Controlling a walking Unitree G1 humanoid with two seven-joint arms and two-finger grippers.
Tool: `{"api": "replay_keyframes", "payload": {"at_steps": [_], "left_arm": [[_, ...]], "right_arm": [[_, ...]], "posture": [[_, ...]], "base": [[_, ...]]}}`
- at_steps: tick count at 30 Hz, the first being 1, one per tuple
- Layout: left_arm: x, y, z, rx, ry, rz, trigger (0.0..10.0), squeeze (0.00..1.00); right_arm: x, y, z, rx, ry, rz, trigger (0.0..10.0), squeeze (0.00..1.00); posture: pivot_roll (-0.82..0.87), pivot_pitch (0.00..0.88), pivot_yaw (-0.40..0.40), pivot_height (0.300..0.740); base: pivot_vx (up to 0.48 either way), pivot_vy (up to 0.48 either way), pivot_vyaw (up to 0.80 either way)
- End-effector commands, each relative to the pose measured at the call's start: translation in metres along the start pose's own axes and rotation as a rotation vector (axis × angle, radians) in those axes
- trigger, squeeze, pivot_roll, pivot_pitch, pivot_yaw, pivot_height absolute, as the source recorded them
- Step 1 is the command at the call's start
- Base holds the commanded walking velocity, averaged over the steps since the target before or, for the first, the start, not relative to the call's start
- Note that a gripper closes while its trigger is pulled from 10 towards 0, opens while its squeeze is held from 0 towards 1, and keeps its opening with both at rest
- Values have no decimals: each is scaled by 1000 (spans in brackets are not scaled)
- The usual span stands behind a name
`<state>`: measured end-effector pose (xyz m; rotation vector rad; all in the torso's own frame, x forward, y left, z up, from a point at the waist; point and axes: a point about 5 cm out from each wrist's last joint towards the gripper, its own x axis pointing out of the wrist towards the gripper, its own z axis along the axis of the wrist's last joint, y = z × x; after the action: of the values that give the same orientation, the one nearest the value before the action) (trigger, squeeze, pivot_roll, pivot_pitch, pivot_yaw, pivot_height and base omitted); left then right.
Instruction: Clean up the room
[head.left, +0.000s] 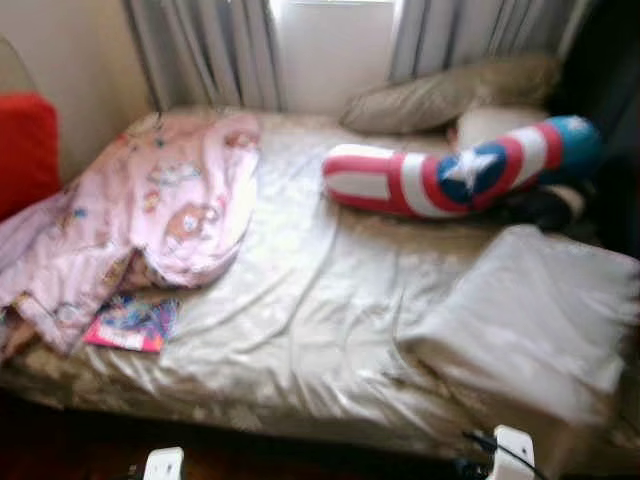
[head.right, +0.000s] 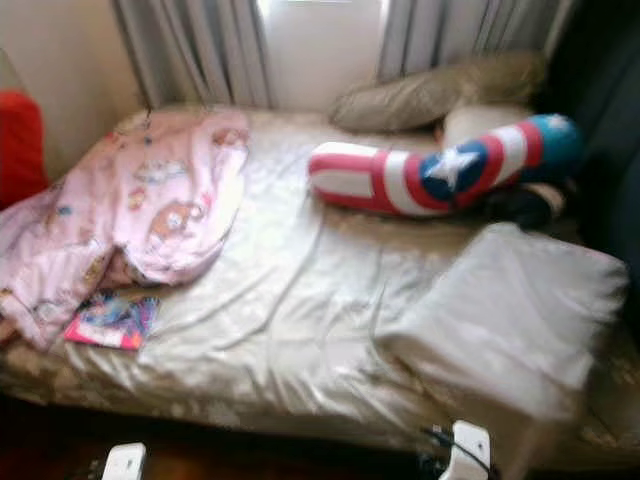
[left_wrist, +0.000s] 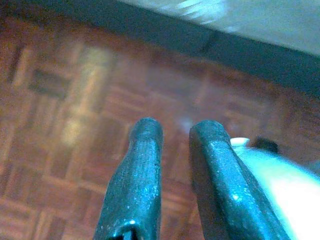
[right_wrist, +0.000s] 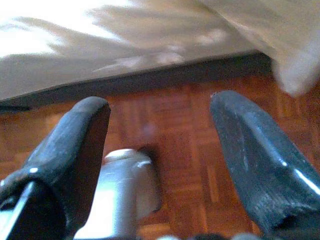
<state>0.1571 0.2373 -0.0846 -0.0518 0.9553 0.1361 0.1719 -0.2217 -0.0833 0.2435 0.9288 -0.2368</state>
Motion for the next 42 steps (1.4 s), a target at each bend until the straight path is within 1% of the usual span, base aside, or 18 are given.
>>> {"api": "replay_keyframes", "payload": {"at_steps": [1,7,9,14,17,18,21,25,28,32,34,37,42], "left_arm": [[0,-1,-1,12,7,-3,10000,0],[-1,1,-2,15,8,2,10000,0],[-1,2,-3,5,7,7,10000,0],[-1,2,-3,1,9,9,10000,0],[2,-4,3,-14,-4,3,10000,0],[2,-4,3,-14,-4,3,10000,0],[4,-13,10,-15,-12,-7,10000,0],[6,-18,14,-19,-21,-13,10000,0],[6,-18,14,-15,-21,-10,10000,0],[4,-12,6,-15,-12,-3,10000,0],[1,-4,1,-15,-6,6,10000,0],[-1,4,-2,-18,-2,13,10000,0],[-3,9,-4,-19,-1,18,10000,0]], "right_arm": [[1,-2,5,5,-12,-9,10000,0],[1,-3,7,8,-18,-15,10000,0],[1,-3,8,22,-29,-16,10000,0],[0,-4,9,18,-30,-19,10000,0],[0,-5,9,14,-31,-17,10000,0],[0,-5,9,14,-31,-17,10000,0],[0,-5,10,13,-32,-17,10000,0],[1,-6,11,13,-35,-16,10000,0],[1,-6,11,12,-35,-16,10000,0],[1,-6,11,15,-34,-16,10000,0],[1,-5,11,15,-32,-15,10000,0],[1,-5,11,17,-30,-13,10000,0],[1,-4,10,16,-28,-3,10000,0]], "posture": [[9,0,38,740],[7,0,29,740],[7,0,28,740],[8,0,20,740],[8,0,17,740],[8,0,17,740],[9,0,12,740],[11,0,10,740],[10,0,9,740],[9,0,10,740],[9,0,11,740],[12,0,9,740],[11,0,10,740]], "base": [[0,-480,-663],[0,-450,-663],[0,0,0],[0,0,0],[0,0,0],[0,0,0],[0,0,0],[0,0,0],[0,0,0],[0,0,0],[247,0,0],[263,0,0],[270,0,-694]]}}
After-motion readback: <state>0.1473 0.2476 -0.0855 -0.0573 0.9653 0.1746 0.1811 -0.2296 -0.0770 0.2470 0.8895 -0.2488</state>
